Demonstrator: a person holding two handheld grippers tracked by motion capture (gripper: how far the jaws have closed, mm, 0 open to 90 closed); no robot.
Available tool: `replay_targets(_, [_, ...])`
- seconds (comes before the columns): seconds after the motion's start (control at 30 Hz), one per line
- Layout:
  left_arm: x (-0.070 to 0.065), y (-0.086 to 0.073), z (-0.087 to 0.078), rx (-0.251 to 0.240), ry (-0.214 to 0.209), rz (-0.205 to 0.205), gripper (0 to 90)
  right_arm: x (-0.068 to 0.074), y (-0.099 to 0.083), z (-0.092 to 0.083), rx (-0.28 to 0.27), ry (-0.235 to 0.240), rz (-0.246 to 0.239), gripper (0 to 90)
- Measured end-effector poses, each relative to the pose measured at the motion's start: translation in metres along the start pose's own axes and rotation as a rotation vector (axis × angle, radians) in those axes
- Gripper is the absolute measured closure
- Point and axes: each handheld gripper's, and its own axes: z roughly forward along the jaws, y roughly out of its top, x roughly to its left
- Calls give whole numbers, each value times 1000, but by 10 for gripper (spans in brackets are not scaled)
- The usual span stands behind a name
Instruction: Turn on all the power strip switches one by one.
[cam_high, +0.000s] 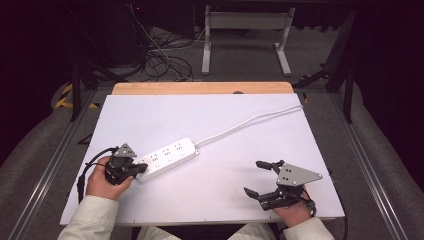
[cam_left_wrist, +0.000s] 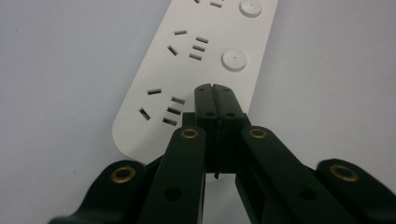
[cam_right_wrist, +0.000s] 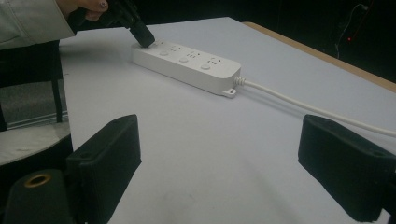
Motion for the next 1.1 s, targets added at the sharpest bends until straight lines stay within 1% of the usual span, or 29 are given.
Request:
replay_targets(0.03, [0, 0, 0, -2, 0, -1, 900, 0, 0, 0, -1, 2, 0, 131])
replay_targets(0.07, [0, 0, 0, 1, 6, 8, 900, 0, 0, 0, -1, 2, -1, 131])
replay_targets(0.2, [-1, -1, 0, 2, 3, 4, 900, 1, 0, 0, -1, 2, -2, 131])
replay_targets(0.27, [0, -1, 0, 0, 5, 10, 900, 1, 0, 0, -2, 2, -1, 131])
replay_targets(0.3, [0, -1, 0, 1, 1, 8, 900, 1, 0, 0, -1, 3, -2, 131])
replay_targets(0.4, [-1, -1, 1, -1, 6, 0, 900, 1, 0, 0, 0, 3, -2, 131])
replay_targets(0.57, [-2, -2, 1, 0, 19, 1, 900, 1, 0, 0, -1, 3, -3, 131])
replay_targets(0.6, [-2, -2, 1, -1, 11, -3, 900, 1, 0, 0, -1, 3, -2, 131])
replay_targets(0.73, [-3, -2, 2, -1, 13, -9, 900, 1, 0, 0, 0, 2, -3, 131])
replay_targets(0.8, [-4, -2, 2, -2, 30, 1, 900, 1, 0, 0, 0, 2, -3, 131])
replay_targets(0.87, [-4, -2, 2, -2, 22, -13, 900, 1, 0, 0, 0, 2, -3, 131])
replay_targets(0.93, [-7, -2, -1, -20, 54, -3, 900, 1, 0, 0, 0, -1, 1, 131])
replay_targets(0.97, [-8, -1, -2, -30, 59, -6, 900, 1, 0, -1, -4, -1, -4, 131])
replay_targets(1.0, [-9, 0, -5, -47, 63, 4, 900, 1, 1, -1, -6, -2, -4, 131])
replay_targets(1.03, [-9, 0, -5, -47, 63, 4, 900, 1, 1, -1, -6, -2, -4, 131])
replay_targets(1.07, [-11, 5, -11, -84, 46, 2, 900, 0, 0, 0, -7, -1, -2, 131])
replay_targets(1.1, [-12, 7, -14, -92, 51, 12, 900, 0, 0, 0, -3, 0, -1, 131])
